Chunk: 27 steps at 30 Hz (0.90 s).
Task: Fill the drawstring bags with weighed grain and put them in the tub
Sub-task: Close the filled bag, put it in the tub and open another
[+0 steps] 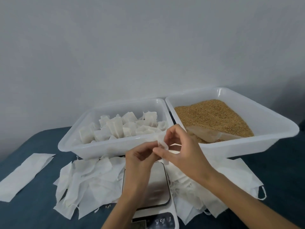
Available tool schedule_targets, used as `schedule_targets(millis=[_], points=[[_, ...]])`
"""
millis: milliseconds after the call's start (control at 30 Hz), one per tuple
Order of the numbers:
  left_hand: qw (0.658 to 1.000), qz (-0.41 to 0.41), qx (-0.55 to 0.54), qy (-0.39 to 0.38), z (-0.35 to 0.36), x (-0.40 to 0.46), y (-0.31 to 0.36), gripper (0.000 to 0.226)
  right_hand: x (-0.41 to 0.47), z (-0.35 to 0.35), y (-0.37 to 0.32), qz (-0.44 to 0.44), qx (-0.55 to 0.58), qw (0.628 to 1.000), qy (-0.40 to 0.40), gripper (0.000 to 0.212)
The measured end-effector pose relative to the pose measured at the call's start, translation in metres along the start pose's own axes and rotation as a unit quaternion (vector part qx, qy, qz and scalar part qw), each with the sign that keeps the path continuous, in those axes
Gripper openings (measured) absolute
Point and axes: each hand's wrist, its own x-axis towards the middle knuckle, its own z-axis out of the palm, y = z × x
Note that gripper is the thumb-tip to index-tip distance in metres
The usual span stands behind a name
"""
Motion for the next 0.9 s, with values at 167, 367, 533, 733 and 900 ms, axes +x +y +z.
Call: schedule_targets(millis=[167,367,533,733,900], points=[[0.999,-0.009,-0.025,0.03,-0.005,-0.003,0.002,0.007,-0.005,0.009,-0.001,0.015,0.038,0.999,-0.027,0.027],[1.0,-0.018,0.003,-0.003,-0.008,-0.002,-0.001,0.013,-0.007,0.009,0.0,0.074,0.068,0.991,-0.092,0.047],[0.999,-0.022,-0.027,0.009,-0.006,-0.004,-0.003,0.012,-0.011,0.013,0.006,0.079,0.049,0.991,-0.099,0.027],[0.998,-0.029,-0.042,0.044,-0.008,-0.001,-0.004,0.016,-0.007,0.013,0.008,-0.007,-0.056,0.998,0.03,0.021],[0.999,0.0,0.01,0.037,-0.006,-0.003,-0.005,0.024,-0.008,0.012,0.01,-0.007,-0.038,0.999,0.025,0.029]])
